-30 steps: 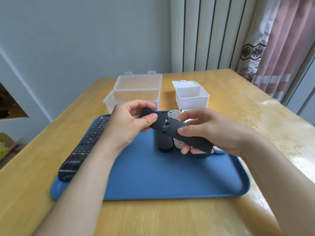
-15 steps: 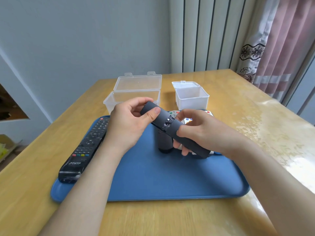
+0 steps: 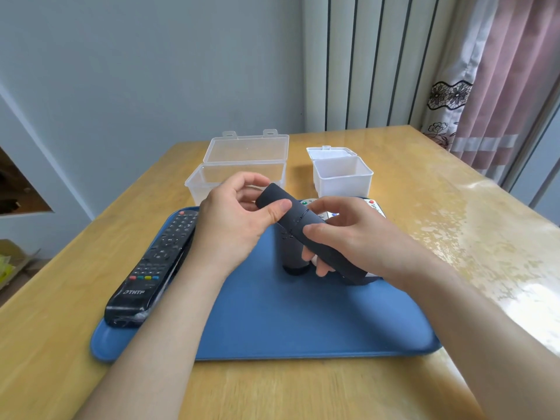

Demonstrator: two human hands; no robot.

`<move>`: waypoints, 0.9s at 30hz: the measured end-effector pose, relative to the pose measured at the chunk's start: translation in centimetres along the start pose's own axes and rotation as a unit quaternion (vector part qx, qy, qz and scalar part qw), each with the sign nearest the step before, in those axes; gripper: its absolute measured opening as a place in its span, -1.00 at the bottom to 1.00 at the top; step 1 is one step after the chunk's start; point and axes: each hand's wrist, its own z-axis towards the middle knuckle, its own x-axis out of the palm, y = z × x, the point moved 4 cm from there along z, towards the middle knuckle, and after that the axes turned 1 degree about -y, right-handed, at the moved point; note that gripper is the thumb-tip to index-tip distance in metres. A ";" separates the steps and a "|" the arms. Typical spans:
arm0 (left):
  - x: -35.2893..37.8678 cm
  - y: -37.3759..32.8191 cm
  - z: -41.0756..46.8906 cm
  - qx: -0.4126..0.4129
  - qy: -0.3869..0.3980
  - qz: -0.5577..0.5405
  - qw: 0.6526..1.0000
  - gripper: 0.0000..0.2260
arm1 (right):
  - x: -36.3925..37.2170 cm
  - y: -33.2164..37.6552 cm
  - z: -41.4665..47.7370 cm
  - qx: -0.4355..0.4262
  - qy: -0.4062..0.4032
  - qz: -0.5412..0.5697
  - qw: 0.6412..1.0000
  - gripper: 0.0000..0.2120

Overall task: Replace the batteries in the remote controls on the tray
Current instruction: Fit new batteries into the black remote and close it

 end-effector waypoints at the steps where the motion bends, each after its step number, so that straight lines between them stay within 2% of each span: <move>1: -0.1 0.0 0.0 0.007 -0.019 0.011 1.000 -0.79 | 0.1 0.0 0.0 0.000 0.008 0.026 1.000 -0.85; 5: 0.2 -0.4 -0.4 0.034 -0.047 0.053 0.997 -0.85 | 0.7 -0.2 0.0 0.009 0.022 0.084 0.996 -0.79; 12: 0.9 -0.1 -0.6 0.035 -0.010 0.063 0.997 -0.82 | 1.0 -0.9 0.3 -0.004 -0.027 0.089 0.996 -0.82; 15: 0.9 0.1 -0.6 0.009 0.015 0.009 1.000 -0.80 | 1.0 -0.7 0.2 -0.003 -0.036 0.097 0.995 -0.81; 19: 1.9 -0.2 -1.3 -0.054 0.047 -0.118 0.990 -0.73 | 0.5 -0.5 0.4 -0.007 -0.035 0.101 0.994 -0.80; 21: 2.1 -0.6 -1.5 -0.070 0.045 -0.153 0.985 -0.67 | 0.3 -0.6 0.5 0.005 -0.022 0.140 0.990 -0.78; 24: 1.1 -1.2 -1.1 -0.035 -0.029 -0.201 0.979 -0.65 | -0.1 -1.0 0.6 0.030 -0.008 0.223 0.974 -0.76; 26: -0.2 -1.6 -1.0 0.022 -0.099 -0.216 0.971 -0.69 | -0.9 -1.7 1.1 0.030 -0.069 0.216 0.973 -0.80; 27: -0.7 -1.9 -1.0 0.063 -0.121 -0.196 0.971 -0.69 | -1.5 -2.0 1.4 0.013 -0.115 0.175 0.978 -0.84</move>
